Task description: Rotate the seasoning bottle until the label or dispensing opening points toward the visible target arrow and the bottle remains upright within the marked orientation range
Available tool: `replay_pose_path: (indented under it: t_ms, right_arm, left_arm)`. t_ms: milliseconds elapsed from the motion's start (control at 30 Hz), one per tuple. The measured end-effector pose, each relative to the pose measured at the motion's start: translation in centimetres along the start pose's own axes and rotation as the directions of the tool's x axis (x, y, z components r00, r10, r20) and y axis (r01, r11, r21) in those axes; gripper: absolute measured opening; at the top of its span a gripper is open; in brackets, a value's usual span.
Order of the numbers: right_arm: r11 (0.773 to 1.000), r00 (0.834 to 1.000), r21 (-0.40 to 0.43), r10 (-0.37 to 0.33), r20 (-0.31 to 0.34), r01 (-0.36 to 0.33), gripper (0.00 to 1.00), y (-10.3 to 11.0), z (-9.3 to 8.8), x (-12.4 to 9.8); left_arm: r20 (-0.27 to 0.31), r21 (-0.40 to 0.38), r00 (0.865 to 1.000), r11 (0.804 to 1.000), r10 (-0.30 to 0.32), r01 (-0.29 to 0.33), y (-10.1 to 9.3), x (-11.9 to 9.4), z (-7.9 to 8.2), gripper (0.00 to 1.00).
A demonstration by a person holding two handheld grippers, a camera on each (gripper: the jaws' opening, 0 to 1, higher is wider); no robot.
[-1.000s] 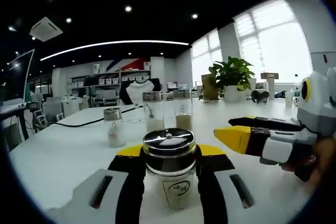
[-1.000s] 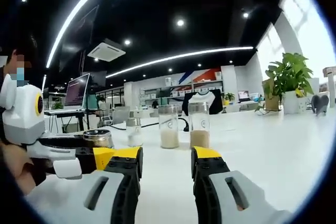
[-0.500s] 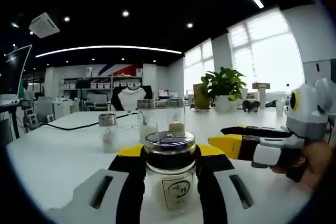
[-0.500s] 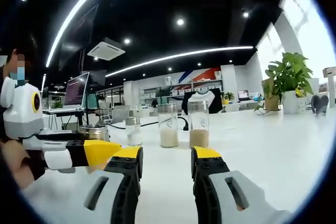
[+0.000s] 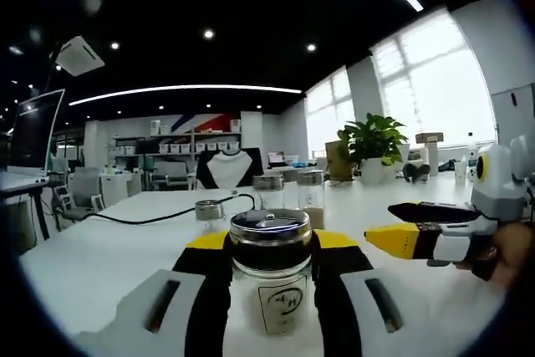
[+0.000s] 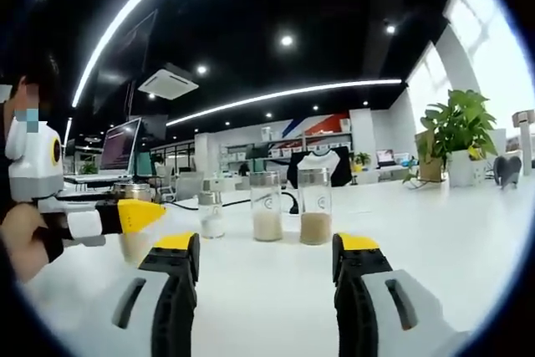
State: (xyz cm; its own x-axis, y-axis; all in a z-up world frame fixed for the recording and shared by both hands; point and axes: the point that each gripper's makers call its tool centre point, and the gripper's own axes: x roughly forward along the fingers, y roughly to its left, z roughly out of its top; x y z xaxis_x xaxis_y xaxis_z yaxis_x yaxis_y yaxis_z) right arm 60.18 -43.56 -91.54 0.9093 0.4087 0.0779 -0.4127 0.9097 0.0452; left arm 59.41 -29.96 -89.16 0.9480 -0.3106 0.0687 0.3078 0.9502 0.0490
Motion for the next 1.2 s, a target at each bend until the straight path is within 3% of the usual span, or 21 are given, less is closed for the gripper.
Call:
replay_pose_path:
  t_ms: [200,400,567,1200]
  right_arm:
    - [1.0,0.999,0.003,-0.023,0.027,0.023,0.81,-0.4,0.7,-0.2]
    - [1.0,1.0,0.018,-0.011,0.011,0.011,0.87,-0.2,0.4,0.1]
    - [1.0,1.0,-0.018,-0.022,-0.01,0.022,0.92,-0.1,0.2,0.2]
    - [0.999,0.999,-0.031,-0.027,-0.042,0.025,0.9,-0.1,-0.6,0.3]
  left_arm:
    - [0.008,0.009,0.999,0.999,0.031,-0.031,1.5,-0.5,0.2,0.38]
    - [-0.007,0.017,0.997,0.997,0.074,-0.074,3.5,-1.4,-0.4,0.38]
    - [-0.012,0.015,0.994,0.994,0.107,-0.106,5.1,-2.1,-0.7,0.38]
    - [-0.029,0.001,0.979,0.98,0.201,-0.201,8.9,-3.6,-1.7,0.38]
